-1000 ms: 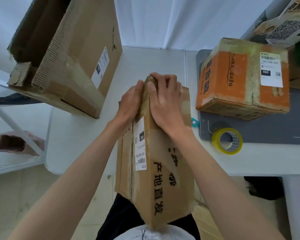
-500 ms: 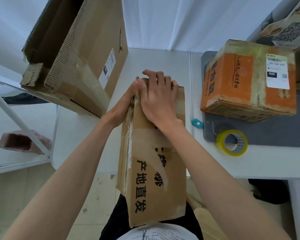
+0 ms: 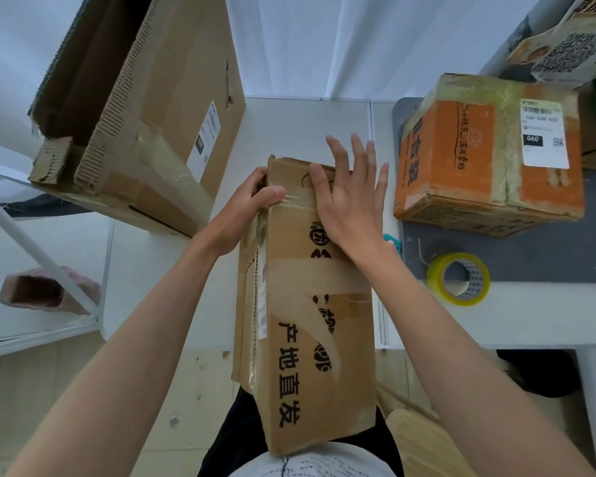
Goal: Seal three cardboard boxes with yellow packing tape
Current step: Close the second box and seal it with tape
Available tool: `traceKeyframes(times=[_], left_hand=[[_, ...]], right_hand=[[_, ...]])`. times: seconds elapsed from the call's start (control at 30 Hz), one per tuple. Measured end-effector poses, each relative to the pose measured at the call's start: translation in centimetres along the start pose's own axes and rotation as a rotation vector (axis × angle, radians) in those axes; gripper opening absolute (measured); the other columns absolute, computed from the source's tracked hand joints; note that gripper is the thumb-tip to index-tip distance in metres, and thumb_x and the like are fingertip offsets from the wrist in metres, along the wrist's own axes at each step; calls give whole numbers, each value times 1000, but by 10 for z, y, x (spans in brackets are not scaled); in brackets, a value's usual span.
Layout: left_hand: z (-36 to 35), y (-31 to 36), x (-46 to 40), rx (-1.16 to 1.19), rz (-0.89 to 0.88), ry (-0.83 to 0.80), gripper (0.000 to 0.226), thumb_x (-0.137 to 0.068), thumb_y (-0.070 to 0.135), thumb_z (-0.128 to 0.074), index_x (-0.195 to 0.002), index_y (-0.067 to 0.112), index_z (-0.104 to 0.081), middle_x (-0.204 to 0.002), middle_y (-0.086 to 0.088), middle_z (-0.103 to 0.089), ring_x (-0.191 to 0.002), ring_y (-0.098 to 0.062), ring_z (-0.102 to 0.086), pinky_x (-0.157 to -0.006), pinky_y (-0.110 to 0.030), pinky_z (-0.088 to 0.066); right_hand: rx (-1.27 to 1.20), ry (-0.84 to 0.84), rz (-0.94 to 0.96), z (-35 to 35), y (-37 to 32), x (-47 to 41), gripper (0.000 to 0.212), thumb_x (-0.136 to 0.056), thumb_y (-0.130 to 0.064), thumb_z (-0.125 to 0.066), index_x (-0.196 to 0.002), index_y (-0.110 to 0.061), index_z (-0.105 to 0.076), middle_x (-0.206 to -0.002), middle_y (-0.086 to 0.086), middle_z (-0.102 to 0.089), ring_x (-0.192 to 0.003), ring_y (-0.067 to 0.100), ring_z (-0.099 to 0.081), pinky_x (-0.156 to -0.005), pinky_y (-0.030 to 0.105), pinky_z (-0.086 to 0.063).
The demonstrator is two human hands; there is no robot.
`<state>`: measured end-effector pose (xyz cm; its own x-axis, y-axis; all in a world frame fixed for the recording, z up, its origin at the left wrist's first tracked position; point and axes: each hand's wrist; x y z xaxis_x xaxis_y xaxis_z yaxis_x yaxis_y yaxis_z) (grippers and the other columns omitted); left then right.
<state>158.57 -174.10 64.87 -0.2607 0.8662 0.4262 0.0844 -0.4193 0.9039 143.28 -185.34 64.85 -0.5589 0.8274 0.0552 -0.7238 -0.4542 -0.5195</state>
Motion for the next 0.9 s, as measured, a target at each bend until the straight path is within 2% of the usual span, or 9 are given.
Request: traceKeyframes(times=[0.17,0.27,0.33,0.4,0.53,0.63,0.73,0.83,0.9], left_hand=[[-6,4,-2,-21,7,6,66,-79,64,-61,-132,25,-52,-129,-19,-57,-120,-37,-57,-106,-62,-44],[-14,8,-3,1,16,-2,69,-77,63,-62,-134,26,-50,-130,-14,-59,-119,-33,-60,-106,-60,-46],[-17,9,-2,28,25,15,70,-78,61,-60,-136,24,-48,-130,-9,-61,-119,-29,-61,-106,-58,-47],[-16,4,2,90,40,61,71,-81,63,-57,-140,25,-47,-136,-8,-59,-125,-29,-57,-108,-60,-44],[-17,-13,10,223,109,222,89,-77,82,-60,-152,44,-33,-166,-8,-25,-150,-36,-30,-114,-67,-31],[-31,-5,15,295,106,316,90,-73,83,-64,-149,42,-41,-159,-5,-37,-142,-31,-43,-111,-63,-39],[-43,11,17,280,91,343,86,-69,81,-66,-143,40,-49,-148,-2,-48,-134,-26,-52,-108,-57,-45],[-51,25,17,306,136,259,68,-85,68,-60,-141,31,-54,-138,-6,-61,-122,-28,-63,-102,-55,-52],[-56,33,18,345,147,199,54,-97,58,-51,-139,25,-57,-127,-10,-69,-112,-30,-69,-94,-48,-58]], right_hand=[[-15,13,-103,12,37,0,60,-103,-63,-23,-156,-34,-25,-168,5,-13,-157,26,-1,-125,54,2],[-110,-28,-166,14,44,2,60,-102,-66,-24,-152,-33,-32,-161,2,-32,-151,24,-23,-124,53,-13],[-416,-146,-282,16,39,4,54,-103,-64,-29,-139,-28,-48,-141,-1,-54,-133,21,-48,-116,52,-35],[-831,-291,-422,18,34,6,43,-104,-58,-39,-123,-24,-56,-121,1,-64,-116,21,-62,-105,49,-50],[-1168,-324,-484,13,25,14,42,-102,-51,-51,-126,-17,-57,-127,13,-64,-114,31,-66,-95,49,-58],[-1201,-270,-560,8,21,20,56,-98,-63,-45,-130,-18,-57,-129,17,-62,-120,38,-61,-94,51,-57],[-1257,-183,-576,11,26,24,47,-104,-58,-37,-125,-22,-59,-128,16,-64,-112,32,-64,-88,46,-58],[-1290,-98,-580,19,33,27,46,-105,-55,-38,-127,-21,-58,-129,16,-64,-110,29,-64,-86,45,-60],[-1280,-48,-573,28,36,28,49,-104,-57,-39,-127,-20,-59,-130,16,-63,-117,35,-63,-94,54,-57]])
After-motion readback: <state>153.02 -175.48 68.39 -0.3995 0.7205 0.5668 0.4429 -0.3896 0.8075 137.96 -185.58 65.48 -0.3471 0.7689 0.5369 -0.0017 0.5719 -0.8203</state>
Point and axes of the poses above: each hand's wrist, its own x-axis away from the middle knuckle, its own z-axis out of the back of the hand, y = z × x
